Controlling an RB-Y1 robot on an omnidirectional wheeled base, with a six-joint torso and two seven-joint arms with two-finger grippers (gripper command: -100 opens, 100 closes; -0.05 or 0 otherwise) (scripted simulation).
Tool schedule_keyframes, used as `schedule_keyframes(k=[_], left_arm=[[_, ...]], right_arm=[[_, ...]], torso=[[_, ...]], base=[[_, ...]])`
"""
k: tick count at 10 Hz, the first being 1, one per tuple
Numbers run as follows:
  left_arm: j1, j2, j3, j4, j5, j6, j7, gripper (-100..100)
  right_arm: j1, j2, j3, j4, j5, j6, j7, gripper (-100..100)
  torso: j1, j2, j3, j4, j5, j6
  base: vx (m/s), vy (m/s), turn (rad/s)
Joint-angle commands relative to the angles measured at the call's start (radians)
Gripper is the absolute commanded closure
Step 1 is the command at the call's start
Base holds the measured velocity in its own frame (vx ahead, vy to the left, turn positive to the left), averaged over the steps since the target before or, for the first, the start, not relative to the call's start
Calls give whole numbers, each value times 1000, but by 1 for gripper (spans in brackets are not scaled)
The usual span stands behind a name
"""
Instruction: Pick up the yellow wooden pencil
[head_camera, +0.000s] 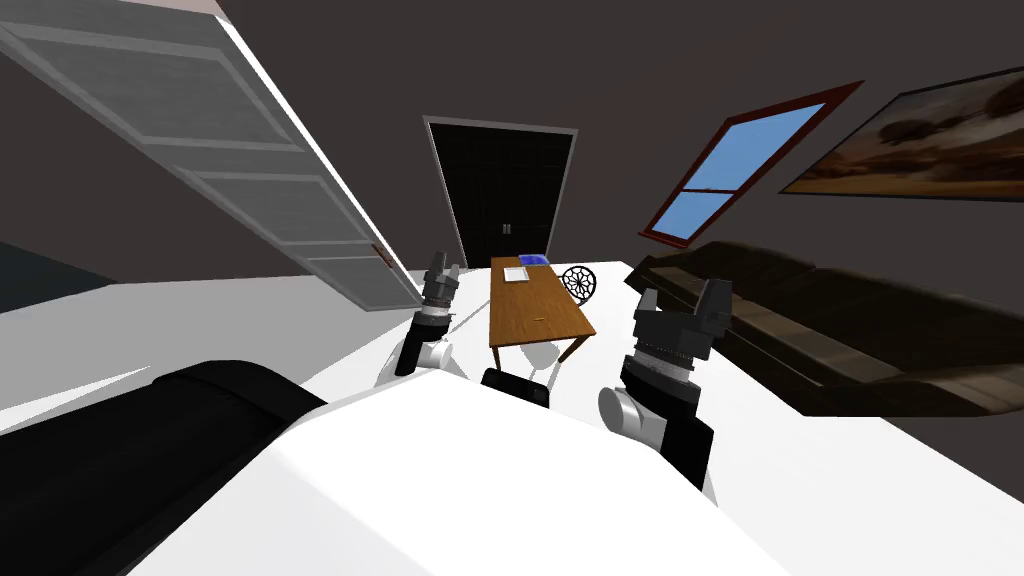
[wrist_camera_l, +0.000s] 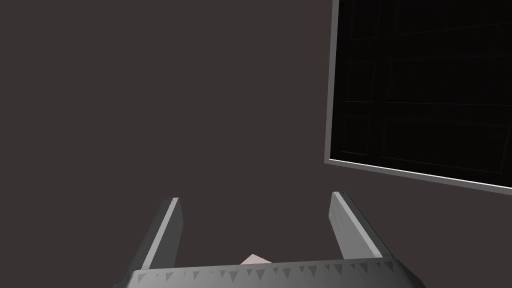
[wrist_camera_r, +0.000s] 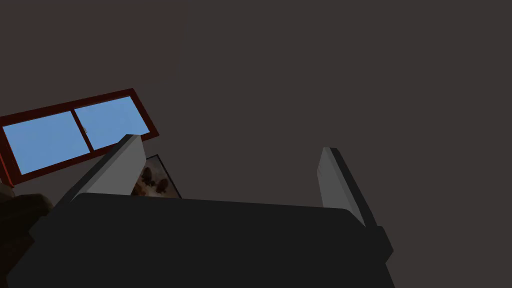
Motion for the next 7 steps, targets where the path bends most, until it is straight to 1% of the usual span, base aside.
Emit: schedule_keyframes(k=[1,2,4,7], left_arm=[[0,0,0,0,0,0,0,0],[0,0,0,0,0,0,0,0],[0,0,0,0,0,0,0,0],[0,0,0,0,0,0,0,0]], right_arm=[[8,-48,8,14,9,-9,2,-100],[13,-73,14,24,15,-16,3,-100],[27,-129,29,52,30,-31,7,-100],[53,-222,60,114,62,-62,18,-100]], torso=[[0,0,0,0,0,0],[-3,0,0,0,0,0],[-7,0,0,0,-2,0],[-10,-1,0,0,-2,0]], base=[[4,-39,122],[4,-74,156],[4,-109,141],[5,-139,229]])
